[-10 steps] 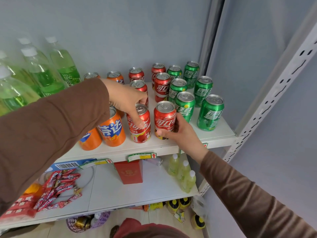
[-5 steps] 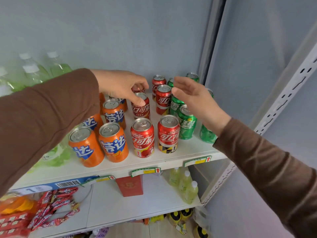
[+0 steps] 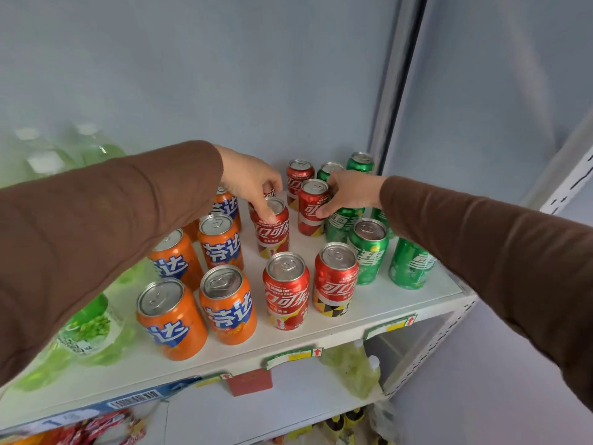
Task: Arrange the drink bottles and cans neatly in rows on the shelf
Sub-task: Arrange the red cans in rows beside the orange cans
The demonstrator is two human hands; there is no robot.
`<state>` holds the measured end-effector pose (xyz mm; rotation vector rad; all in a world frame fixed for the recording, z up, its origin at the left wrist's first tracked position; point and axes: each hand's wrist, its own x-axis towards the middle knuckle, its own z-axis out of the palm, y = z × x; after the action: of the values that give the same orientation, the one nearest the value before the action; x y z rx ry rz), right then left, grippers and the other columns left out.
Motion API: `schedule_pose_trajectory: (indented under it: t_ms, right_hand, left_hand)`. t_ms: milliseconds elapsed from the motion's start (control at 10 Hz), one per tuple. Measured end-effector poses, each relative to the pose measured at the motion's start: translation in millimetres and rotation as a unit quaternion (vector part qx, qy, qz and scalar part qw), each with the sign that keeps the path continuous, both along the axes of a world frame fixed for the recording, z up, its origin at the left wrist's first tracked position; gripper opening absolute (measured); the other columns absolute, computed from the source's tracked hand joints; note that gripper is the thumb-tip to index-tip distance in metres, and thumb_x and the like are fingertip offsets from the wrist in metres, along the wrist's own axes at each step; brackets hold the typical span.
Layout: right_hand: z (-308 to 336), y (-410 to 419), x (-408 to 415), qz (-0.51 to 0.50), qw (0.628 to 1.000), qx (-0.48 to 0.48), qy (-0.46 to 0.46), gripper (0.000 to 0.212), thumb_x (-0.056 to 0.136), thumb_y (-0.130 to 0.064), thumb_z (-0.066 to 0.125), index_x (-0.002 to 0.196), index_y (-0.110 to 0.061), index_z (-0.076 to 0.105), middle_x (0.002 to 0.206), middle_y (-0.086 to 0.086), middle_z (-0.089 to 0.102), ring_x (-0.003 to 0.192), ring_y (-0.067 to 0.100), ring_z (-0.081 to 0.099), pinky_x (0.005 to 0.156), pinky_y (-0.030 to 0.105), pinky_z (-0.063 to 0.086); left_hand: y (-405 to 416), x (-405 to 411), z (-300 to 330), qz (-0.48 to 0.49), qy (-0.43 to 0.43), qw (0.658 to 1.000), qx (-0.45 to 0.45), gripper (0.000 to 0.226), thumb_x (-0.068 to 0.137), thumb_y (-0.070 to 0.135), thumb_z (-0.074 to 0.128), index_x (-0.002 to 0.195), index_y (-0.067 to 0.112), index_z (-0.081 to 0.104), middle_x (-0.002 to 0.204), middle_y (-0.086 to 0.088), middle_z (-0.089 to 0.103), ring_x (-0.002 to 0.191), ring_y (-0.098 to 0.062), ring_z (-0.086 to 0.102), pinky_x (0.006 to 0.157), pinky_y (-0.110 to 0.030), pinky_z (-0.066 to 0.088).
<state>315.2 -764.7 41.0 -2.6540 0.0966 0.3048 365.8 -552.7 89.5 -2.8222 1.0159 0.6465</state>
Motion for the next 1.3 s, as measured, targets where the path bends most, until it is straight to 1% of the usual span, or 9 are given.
schedule_pose_trajectory:
  t_ms: [100, 300, 600, 700, 800, 900, 1000, 1100, 1300]
  right_hand:
    - [-10.7, 0.8, 11.7, -0.019, 1.0, -0.001, -0.003, 0.061, 0.08, -0.036, 0.085, 0.131, -0.01, 0.062, 0.127, 0.008, 0.07, 0.113, 0.028, 0.066, 0.102, 0.04, 0.052]
    - [-26.2, -1.8, 26.3, -0.027, 0.999, 0.018, -0.003, 0.059, 0.075, -0.038, 0.088, 0.127, -0.018, 0.068, 0.12, 0.004, 0.074, 0.106, 0.025, 0.069, 0.102, 0.042, 0.054]
    - [-34.1, -4.1, 36.1, -0.01, 0.998, 0.047, -0.028, 0.059, 0.073, -0.043, 0.087, 0.124, -0.025, 0.065, 0.121, -0.002, 0.072, 0.107, 0.022, 0.067, 0.101, 0.043, 0.053]
    - [-33.1, -8.6, 37.6, -0.02, 0.995, 0.096, -0.034, 0.061, 0.07, -0.041, 0.09, 0.123, -0.025, 0.065, 0.116, -0.005, 0.072, 0.1, 0.017, 0.068, 0.09, 0.033, 0.055]
    - [-17.4, -14.0, 34.2, -0.016, 0.981, 0.186, -0.058, 0.054, 0.074, -0.03, 0.09, 0.12, -0.022, 0.064, 0.106, -0.008, 0.073, 0.093, 0.011, 0.069, 0.074, 0.023, 0.05]
    - [7.7, -20.4, 28.1, 0.003, 0.959, 0.274, -0.066, 0.054, 0.08, -0.027, 0.086, 0.127, -0.018, 0.061, 0.112, -0.005, 0.073, 0.097, 0.009, 0.069, 0.074, 0.02, 0.048]
    - [18.3, -24.3, 25.5, 0.01, 0.941, 0.329, -0.076, 0.065, 0.079, -0.035, 0.086, 0.135, -0.019, 0.058, 0.123, 0.0, 0.072, 0.114, 0.019, 0.067, 0.096, 0.029, 0.048]
    - [15.5, -23.9, 25.5, 0.018, 0.921, 0.38, -0.088, 0.064, 0.078, -0.038, 0.084, 0.135, -0.02, 0.06, 0.123, 0.001, 0.074, 0.118, 0.023, 0.067, 0.113, 0.043, 0.044]
    - [19.4, -16.7, 15.1, 0.026, 0.899, 0.427, -0.093, 0.059, 0.079, -0.04, 0.077, 0.132, -0.018, 0.063, 0.118, 0.0, 0.077, 0.112, 0.019, 0.071, 0.109, 0.037, 0.047]
  left_hand:
    - [-4.9, 6.5, -8.0, -0.003, 0.013, 1.0, 0.011, 0.076, 0.075, 0.047, 0.083, 0.139, 0.025, 0.05, 0.133, 0.002, 0.058, 0.115, -0.02, 0.057, 0.104, -0.041, 0.047]
    - [-12.5, 17.0, -19.6, -0.005, 0.023, 0.999, 0.025, 0.07, 0.076, 0.042, 0.084, 0.136, 0.026, 0.051, 0.127, 0.004, 0.058, 0.11, -0.018, 0.056, 0.088, -0.03, 0.044]
    - [-16.9, 29.4, -19.5, 0.002, 0.048, 0.998, 0.032, 0.054, 0.076, 0.04, 0.084, 0.122, 0.022, 0.061, 0.119, 0.004, 0.068, 0.103, -0.016, 0.064, 0.091, -0.035, 0.054]
    - [-12.2, 38.0, -4.9, 0.023, 0.077, 0.997, 0.016, 0.053, 0.078, 0.04, 0.081, 0.124, 0.02, 0.063, 0.12, 0.0, 0.07, 0.103, -0.019, 0.069, 0.094, -0.035, 0.056]
    - [-6.0, 46.0, 19.5, 0.048, 0.103, 0.993, -0.035, 0.049, 0.082, 0.035, 0.078, 0.125, 0.015, 0.064, 0.119, -0.003, 0.071, 0.101, -0.016, 0.07, 0.085, -0.023, 0.057]
    - [-0.1, 50.2, 46.2, 0.075, 0.126, 0.986, -0.084, 0.05, 0.077, 0.038, 0.077, 0.12, 0.016, 0.067, 0.113, -0.002, 0.074, 0.098, -0.012, 0.071, 0.079, -0.017, 0.057]
    - [5.4, 50.9, 63.4, 0.101, 0.135, 0.978, -0.126, 0.086, 0.047, 0.059, 0.092, 0.117, 0.014, 0.071, 0.111, -0.006, 0.076, 0.096, -0.016, 0.073, 0.077, -0.021, 0.06]
    - [4.5, 52.4, 70.0, 0.121, 0.109, 0.971, -0.177, 0.129, 0.005, 0.065, 0.091, 0.117, 0.006, 0.071, 0.109, -0.013, 0.075, 0.096, -0.024, 0.07, 0.079, -0.03, 0.059]
    - [4.4, 47.6, 79.9, 0.116, 0.081, 0.973, -0.182, 0.127, -0.001, 0.069, 0.088, 0.109, 0.008, 0.075, 0.102, -0.012, 0.078, 0.095, -0.025, 0.073, 0.09, -0.04, 0.057]
